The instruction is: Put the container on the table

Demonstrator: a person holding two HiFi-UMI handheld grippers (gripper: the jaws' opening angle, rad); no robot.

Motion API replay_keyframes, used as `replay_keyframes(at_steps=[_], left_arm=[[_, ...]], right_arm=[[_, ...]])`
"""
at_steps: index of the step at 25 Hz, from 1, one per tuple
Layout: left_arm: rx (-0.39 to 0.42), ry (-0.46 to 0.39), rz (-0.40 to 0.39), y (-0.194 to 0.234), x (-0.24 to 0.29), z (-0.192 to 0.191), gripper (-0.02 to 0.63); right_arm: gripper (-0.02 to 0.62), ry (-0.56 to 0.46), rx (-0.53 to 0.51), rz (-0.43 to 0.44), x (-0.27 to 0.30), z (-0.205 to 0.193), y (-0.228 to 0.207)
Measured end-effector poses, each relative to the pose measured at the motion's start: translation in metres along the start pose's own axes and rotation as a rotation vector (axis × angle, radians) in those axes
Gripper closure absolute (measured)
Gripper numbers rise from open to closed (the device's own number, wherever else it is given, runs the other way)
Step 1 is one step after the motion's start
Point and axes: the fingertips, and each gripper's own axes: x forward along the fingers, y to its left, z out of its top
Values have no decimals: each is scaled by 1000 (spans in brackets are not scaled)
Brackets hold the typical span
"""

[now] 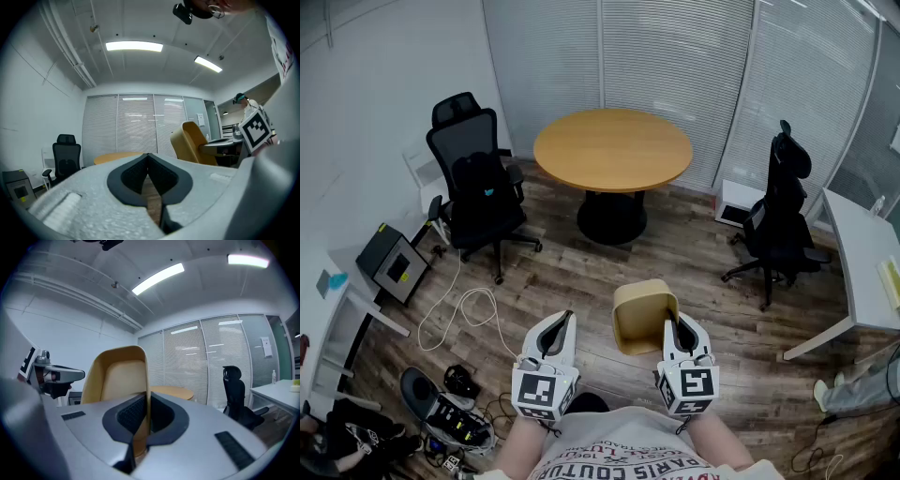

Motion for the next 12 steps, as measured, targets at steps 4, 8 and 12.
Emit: replay_keyframes(at_steps=[4, 8, 12], left_arm=[[-4, 1, 3, 0, 2, 3, 600], [-4, -3, 3, 3, 3, 5, 600], [-10, 10, -5, 2, 6, 1, 600]], right_arm=[[584, -5, -4, 13, 2, 5, 2], [584, -11, -4, 16, 5, 8, 3], [584, -26, 6, 9, 4, 7, 2]])
